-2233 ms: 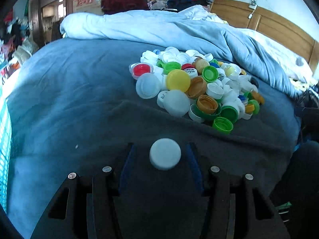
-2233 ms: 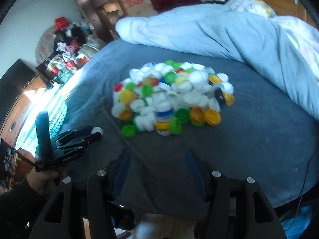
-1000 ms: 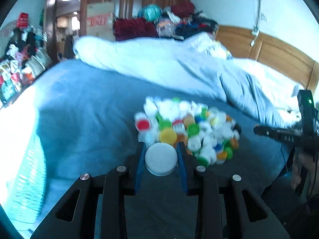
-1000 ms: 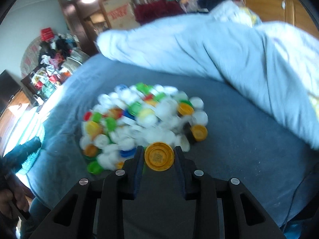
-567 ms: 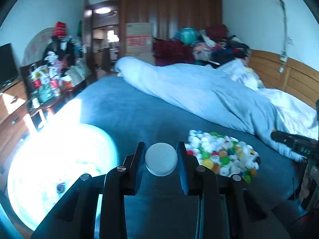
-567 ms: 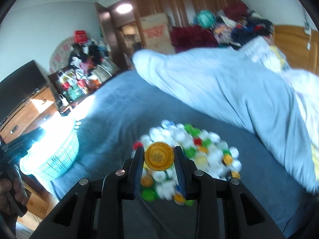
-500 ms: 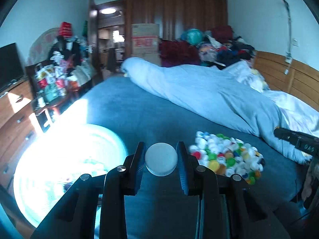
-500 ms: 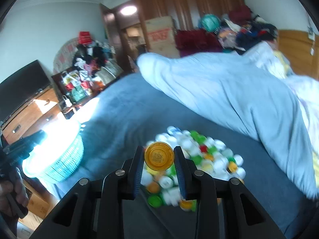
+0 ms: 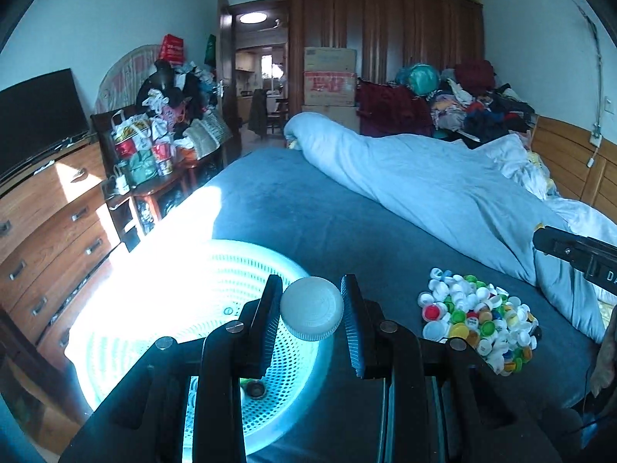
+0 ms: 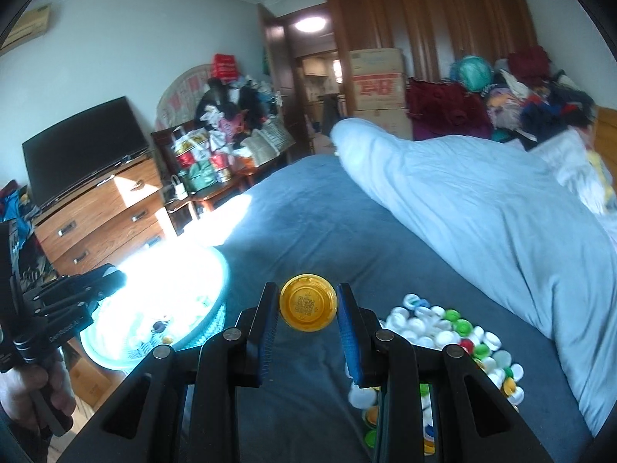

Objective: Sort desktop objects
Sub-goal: 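Carry the white and yellow caps over the basket, then open both tools over the basket to drop the caps, then move both open tools back toward the cap heap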

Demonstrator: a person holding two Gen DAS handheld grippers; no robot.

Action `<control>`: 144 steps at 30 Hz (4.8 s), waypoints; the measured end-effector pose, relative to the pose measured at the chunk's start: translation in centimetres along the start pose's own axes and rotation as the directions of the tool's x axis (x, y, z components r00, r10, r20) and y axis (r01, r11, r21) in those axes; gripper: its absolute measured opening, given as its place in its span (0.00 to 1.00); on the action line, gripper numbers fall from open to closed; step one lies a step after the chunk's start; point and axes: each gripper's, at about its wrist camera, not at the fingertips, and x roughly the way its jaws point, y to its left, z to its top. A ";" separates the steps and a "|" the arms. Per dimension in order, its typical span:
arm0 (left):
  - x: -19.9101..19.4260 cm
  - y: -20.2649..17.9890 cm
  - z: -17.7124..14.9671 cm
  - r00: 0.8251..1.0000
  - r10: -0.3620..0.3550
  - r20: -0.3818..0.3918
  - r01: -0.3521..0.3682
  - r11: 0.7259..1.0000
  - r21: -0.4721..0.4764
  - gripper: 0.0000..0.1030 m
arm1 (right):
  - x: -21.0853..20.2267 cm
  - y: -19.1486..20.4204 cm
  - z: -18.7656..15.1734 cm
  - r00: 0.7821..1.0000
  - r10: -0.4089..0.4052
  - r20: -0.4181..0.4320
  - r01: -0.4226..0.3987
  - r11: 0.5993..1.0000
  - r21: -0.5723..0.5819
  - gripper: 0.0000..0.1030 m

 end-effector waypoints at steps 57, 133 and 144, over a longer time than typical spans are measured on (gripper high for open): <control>8.4 12.8 -4.2 0.930 0.112 -0.350 -0.153 0.984 -0.089 0.26 | 16.4 18.7 -0.2 0.914 0.265 -0.308 -0.322 0.934 -0.153 0.32; 5.4 4.1 -1.7 0.971 0.100 -0.215 -0.092 0.995 0.049 0.53 | 7.3 8.5 -2.4 0.983 0.146 -0.112 -0.152 0.987 -0.047 0.79; 3.3 -7.0 -1.2 0.986 -0.005 -0.167 0.039 0.978 0.203 0.53 | 1.2 -0.8 -6.1 0.996 -0.001 -0.093 0.007 0.998 0.060 0.82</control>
